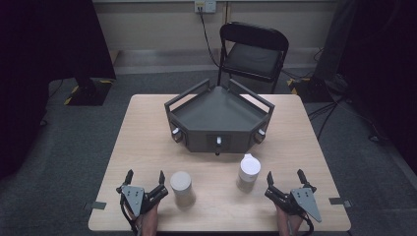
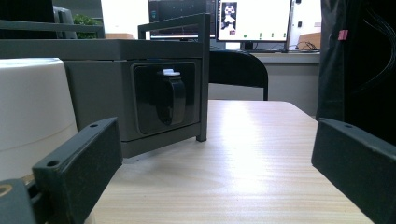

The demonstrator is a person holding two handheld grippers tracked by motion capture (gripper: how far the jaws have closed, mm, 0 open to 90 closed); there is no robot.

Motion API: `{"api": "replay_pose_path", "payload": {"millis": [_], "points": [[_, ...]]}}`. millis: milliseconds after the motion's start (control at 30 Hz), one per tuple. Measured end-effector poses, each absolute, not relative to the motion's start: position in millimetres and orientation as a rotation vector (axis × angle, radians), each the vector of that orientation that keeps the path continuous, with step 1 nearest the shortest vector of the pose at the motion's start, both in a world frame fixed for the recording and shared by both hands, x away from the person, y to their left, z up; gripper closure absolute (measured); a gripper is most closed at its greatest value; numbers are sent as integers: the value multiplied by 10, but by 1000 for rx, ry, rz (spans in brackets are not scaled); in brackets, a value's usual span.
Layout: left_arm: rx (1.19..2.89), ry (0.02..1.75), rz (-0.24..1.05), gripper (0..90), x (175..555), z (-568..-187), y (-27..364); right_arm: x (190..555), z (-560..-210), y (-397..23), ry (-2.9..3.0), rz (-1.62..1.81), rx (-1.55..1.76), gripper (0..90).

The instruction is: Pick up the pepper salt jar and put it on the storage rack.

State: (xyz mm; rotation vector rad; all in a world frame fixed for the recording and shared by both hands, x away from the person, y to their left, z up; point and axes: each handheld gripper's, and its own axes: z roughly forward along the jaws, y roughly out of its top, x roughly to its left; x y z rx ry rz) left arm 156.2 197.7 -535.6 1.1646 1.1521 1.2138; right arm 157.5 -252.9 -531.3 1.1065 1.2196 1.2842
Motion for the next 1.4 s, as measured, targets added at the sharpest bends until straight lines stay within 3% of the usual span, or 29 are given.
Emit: {"api": "replay_pose_path", "payload": {"millis": [667,1400], "points": [[1187,1138,1150,0,1528,-5148,2105,1575,-5311,-2522,1216,1281,1110,9],[1211,960,1070,0,1286,-4807,2138,1573,-5312,-2506,1211,1274,1113,12]]}}
